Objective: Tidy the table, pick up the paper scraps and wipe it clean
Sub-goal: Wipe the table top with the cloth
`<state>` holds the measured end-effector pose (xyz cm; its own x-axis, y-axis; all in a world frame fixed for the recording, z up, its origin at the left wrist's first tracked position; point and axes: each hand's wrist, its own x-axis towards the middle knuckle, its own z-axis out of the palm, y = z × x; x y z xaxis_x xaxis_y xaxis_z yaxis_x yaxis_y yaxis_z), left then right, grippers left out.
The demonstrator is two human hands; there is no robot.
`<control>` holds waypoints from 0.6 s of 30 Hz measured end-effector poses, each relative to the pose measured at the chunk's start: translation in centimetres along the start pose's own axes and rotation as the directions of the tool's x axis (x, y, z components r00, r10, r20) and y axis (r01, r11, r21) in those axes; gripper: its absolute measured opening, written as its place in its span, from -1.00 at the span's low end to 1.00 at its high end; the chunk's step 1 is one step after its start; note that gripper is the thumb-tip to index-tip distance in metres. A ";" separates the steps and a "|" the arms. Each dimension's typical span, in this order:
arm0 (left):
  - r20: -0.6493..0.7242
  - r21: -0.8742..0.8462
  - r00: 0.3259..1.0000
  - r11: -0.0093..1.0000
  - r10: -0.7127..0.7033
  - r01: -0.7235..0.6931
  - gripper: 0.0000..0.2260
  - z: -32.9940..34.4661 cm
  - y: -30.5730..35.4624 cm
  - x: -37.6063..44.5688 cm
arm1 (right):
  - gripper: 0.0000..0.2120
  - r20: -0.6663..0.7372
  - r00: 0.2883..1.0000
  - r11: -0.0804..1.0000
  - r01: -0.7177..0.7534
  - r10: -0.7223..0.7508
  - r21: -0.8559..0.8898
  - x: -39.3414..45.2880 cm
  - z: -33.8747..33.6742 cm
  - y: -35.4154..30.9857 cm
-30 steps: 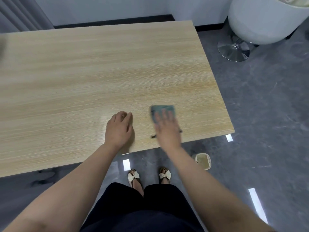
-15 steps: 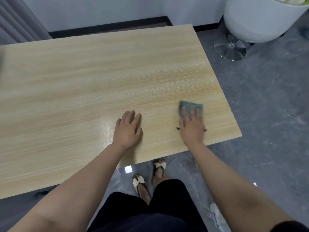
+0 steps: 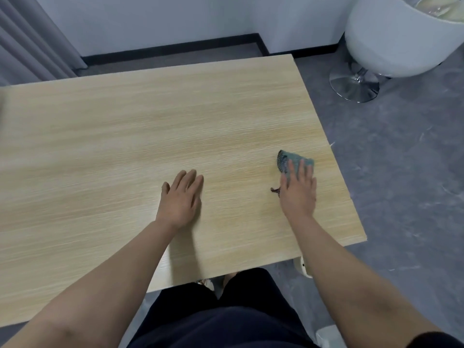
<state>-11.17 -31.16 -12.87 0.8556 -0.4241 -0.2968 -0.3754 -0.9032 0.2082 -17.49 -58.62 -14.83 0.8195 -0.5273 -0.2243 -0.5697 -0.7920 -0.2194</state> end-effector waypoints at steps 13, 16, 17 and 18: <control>-0.028 -0.067 0.990 0.988 -0.139 0.137 -0.55 -0.7 -0.2 1.1 | -0.55 0.024 0.870 0.869 0.493 -0.492 -0.038 2.8 0.0 -2.9; -0.020 -0.048 0.991 0.990 -0.131 0.130 -0.54 -0.7 -0.3 1.1 | -0.54 -0.029 0.984 0.984 0.178 -0.177 0.030 4.6 -0.7 -1.2; -0.017 -0.038 0.992 0.992 -0.124 0.124 -0.50 -0.7 -0.5 1.0 | -0.54 -0.043 0.993 0.993 0.108 -0.106 0.043 4.4 -0.5 -2.0; -0.011 -0.031 0.993 0.993 -0.115 0.114 -0.46 -0.8 -0.6 1.0 | -0.54 -0.079 0.990 0.993 0.120 -0.118 0.014 3.8 -0.2 -3.6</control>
<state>-9.80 -30.97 -12.55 0.8969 -0.3169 -0.3084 -0.2639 -0.9432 0.2016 -12.32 -57.86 -14.74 0.8835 -0.4526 -0.1208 -0.4682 -0.8452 -0.2578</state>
